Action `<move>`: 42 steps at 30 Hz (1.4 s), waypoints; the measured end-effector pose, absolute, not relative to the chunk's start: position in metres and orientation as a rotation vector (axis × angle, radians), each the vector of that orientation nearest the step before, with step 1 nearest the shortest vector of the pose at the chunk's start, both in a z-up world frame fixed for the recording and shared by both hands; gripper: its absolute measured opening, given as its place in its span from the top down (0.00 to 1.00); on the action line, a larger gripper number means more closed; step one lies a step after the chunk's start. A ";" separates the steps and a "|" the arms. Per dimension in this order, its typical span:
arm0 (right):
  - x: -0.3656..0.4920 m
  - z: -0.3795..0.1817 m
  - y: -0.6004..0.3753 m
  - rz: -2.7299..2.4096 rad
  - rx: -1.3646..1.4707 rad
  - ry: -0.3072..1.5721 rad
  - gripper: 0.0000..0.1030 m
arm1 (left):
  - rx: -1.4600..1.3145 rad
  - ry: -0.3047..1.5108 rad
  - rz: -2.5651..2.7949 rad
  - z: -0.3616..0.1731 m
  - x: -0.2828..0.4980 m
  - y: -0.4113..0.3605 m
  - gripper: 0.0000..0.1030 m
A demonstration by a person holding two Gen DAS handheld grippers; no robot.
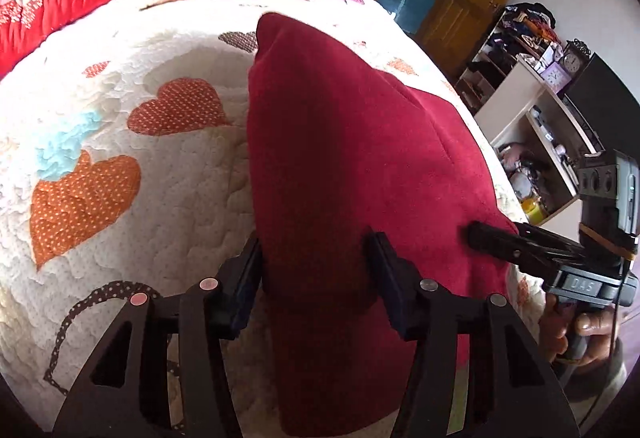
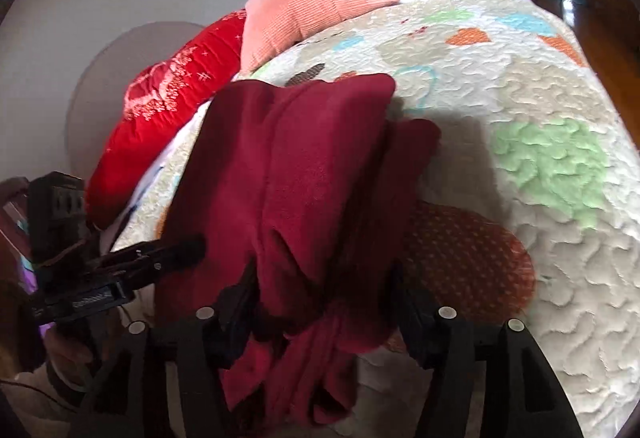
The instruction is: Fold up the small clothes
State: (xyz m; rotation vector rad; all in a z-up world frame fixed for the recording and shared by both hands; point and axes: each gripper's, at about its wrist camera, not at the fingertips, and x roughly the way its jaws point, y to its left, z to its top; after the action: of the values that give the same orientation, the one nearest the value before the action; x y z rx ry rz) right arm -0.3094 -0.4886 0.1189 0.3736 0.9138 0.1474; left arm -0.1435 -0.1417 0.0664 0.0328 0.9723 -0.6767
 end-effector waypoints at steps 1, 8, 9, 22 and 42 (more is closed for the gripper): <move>-0.317 0.131 -0.489 0.130 0.370 0.879 0.39 | 0.039 0.966 -0.653 0.069 -0.146 -0.141 0.46; -0.320 0.187 -0.442 0.164 0.146 0.753 0.58 | 0.092 0.904 -0.561 0.082 -0.150 -0.138 0.46; -0.315 0.179 -0.437 0.154 0.126 0.769 0.59 | 0.097 0.902 -0.549 0.081 -0.150 -0.137 0.46; -0.322 0.162 -0.436 -0.043 0.087 0.794 0.55 | 0.126 0.812 -0.460 0.098 -0.162 -0.129 0.46; -0.338 0.167 -0.418 -0.163 0.134 0.733 0.39 | 0.146 0.643 -0.394 0.109 -0.193 -0.123 0.46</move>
State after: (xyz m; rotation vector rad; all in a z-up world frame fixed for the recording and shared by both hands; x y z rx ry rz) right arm -0.3377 -0.4179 0.1671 0.1338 0.7329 -0.1632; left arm -0.1927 -0.1235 0.1089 0.1459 0.6426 -0.3940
